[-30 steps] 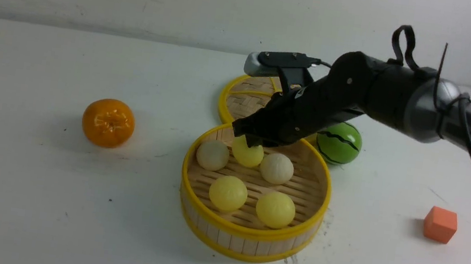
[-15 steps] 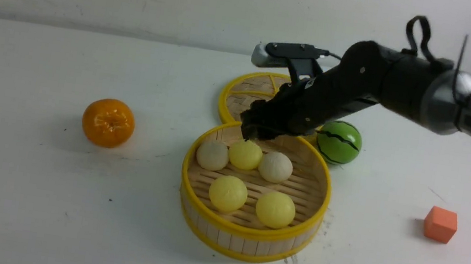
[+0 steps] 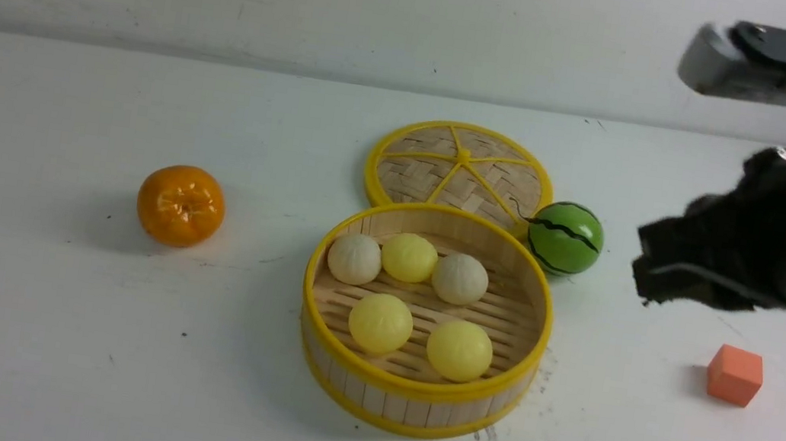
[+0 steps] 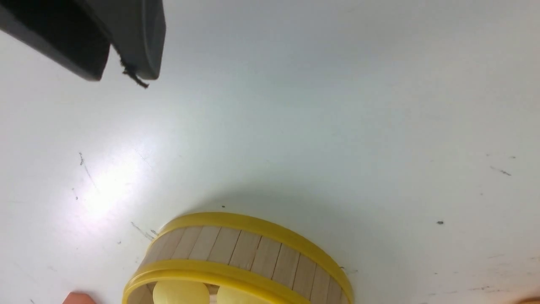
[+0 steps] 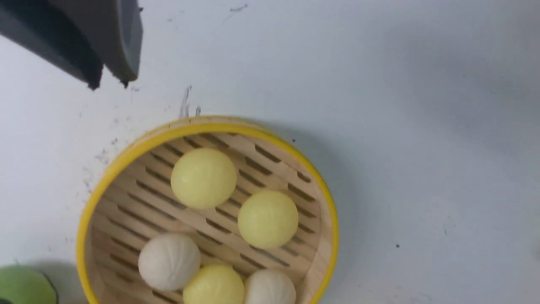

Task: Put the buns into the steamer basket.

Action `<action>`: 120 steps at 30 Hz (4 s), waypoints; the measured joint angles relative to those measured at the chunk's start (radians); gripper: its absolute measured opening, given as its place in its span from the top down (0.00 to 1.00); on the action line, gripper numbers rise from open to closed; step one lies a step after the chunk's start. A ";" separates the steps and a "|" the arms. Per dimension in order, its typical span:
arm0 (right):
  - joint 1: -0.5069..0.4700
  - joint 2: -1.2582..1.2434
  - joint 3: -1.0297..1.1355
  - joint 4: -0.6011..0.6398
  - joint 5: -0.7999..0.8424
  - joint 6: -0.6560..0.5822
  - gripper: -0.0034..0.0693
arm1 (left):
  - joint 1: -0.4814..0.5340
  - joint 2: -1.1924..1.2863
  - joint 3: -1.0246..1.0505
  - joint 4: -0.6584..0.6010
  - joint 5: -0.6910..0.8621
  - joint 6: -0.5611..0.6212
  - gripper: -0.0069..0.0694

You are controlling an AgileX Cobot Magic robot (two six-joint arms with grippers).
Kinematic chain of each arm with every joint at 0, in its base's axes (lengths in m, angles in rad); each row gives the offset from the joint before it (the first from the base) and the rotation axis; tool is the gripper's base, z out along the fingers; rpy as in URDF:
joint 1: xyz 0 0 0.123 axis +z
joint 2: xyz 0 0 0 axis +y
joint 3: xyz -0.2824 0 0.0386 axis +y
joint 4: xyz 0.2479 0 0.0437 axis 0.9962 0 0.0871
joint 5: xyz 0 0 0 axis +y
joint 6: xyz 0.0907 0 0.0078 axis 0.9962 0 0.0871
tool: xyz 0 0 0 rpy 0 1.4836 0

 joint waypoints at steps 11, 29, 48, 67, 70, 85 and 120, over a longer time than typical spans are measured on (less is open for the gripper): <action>0.000 -0.303 0.244 -0.022 0.030 0.063 0.97 | 0.000 0.000 0.000 0.000 0.000 0.000 0.75; -0.248 -0.776 0.674 -0.106 -0.305 -0.061 0.97 | 0.000 0.000 0.000 0.000 0.001 0.000 0.73; -0.299 -1.226 1.191 -0.312 -0.535 0.041 0.95 | 0.000 0.000 0.000 0.000 0.003 0.000 0.71; -0.299 -1.226 1.191 -0.313 -0.535 0.045 0.93 | 0.014 -0.040 0.030 0.030 -0.024 0.000 0.68; -0.299 -1.226 1.191 -0.313 -0.535 0.045 0.92 | 0.082 -0.141 0.067 0.042 -0.070 0.000 0.68; -0.299 -1.226 1.191 -0.313 -0.535 0.047 0.91 | 0.494 -0.390 0.108 -0.033 0.210 -0.050 0.93; -0.299 -1.226 1.191 -0.314 -0.535 0.048 0.84 | 0.584 -0.390 0.108 -0.042 0.211 -0.052 0.93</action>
